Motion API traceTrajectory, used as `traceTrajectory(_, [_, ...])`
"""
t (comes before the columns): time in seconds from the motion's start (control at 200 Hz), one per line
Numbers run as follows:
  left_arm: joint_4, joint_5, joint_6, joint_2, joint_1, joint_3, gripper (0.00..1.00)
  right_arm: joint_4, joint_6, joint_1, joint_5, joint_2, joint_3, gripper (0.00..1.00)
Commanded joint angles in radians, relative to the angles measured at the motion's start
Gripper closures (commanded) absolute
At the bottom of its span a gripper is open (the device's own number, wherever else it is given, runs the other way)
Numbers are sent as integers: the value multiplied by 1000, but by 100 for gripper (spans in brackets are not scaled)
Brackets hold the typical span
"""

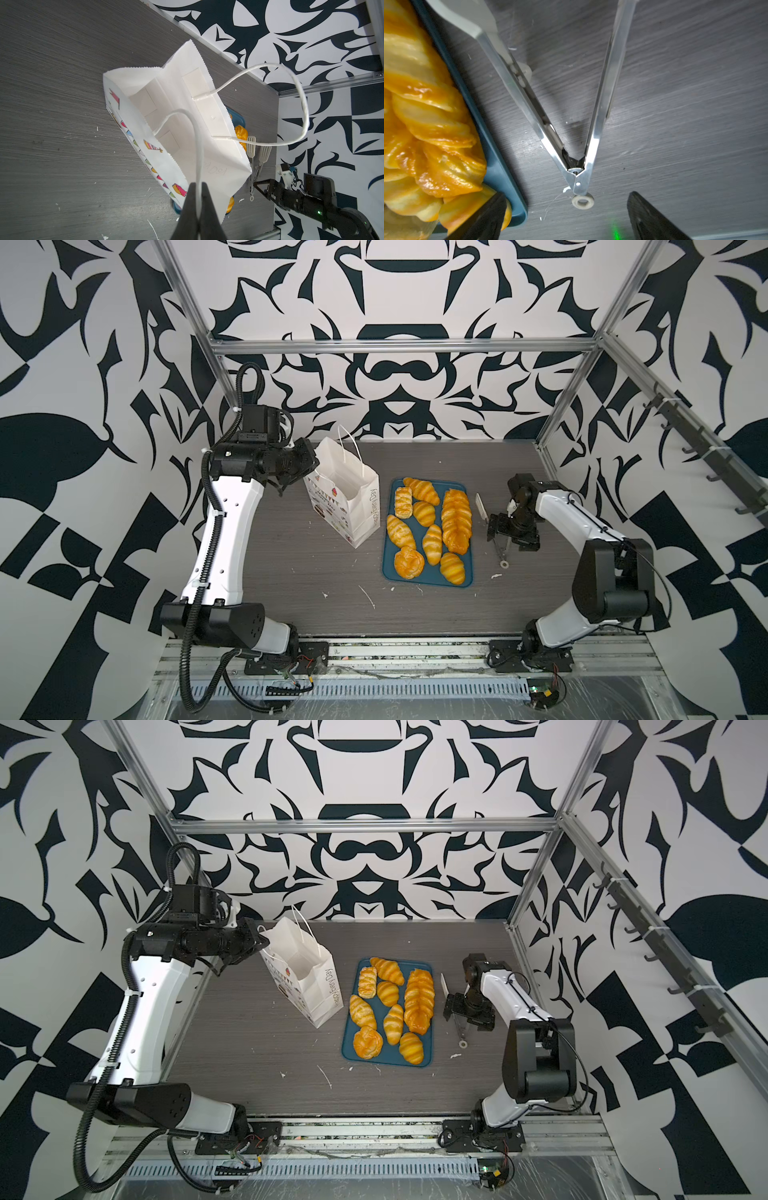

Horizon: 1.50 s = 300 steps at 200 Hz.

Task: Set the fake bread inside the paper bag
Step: 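Lower the right gripper onto the silver tongs and grasp them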

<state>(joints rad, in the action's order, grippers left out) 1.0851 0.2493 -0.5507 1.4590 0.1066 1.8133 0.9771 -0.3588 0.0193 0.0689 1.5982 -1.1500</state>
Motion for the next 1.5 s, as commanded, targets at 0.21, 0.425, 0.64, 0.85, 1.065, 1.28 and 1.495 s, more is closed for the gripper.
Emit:
traceTrajectory(0.21, [84, 13, 27, -3, -32, 28, 100, -16, 44, -6, -2, 81, -86, 6])
traceTrajectory(0.425, [120, 43, 54, 35, -84, 61, 100, -19, 44, -8, -8, 128, -92, 8])
traceTrajectory(0.64, [139, 47, 80, 50, -88, 86, 100, -29, 45, -7, -6, 156, -86, 8])
traceTrajectory(0.85, [137, 59, 77, 59, -94, 93, 100, -49, 44, -7, -7, 177, -74, 8])
traceTrajectory(1.065, [140, 67, 79, 63, -96, 106, 100, -56, 45, -11, -20, 209, -82, 8])
traceTrajectory(1.28, [135, 77, 76, 57, -96, 100, 100, -59, 43, -19, -40, 221, -83, 9])
traceTrajectory(1.495, [126, 85, 73, 49, -95, 79, 100, -70, 35, -19, -59, 216, -62, 10])
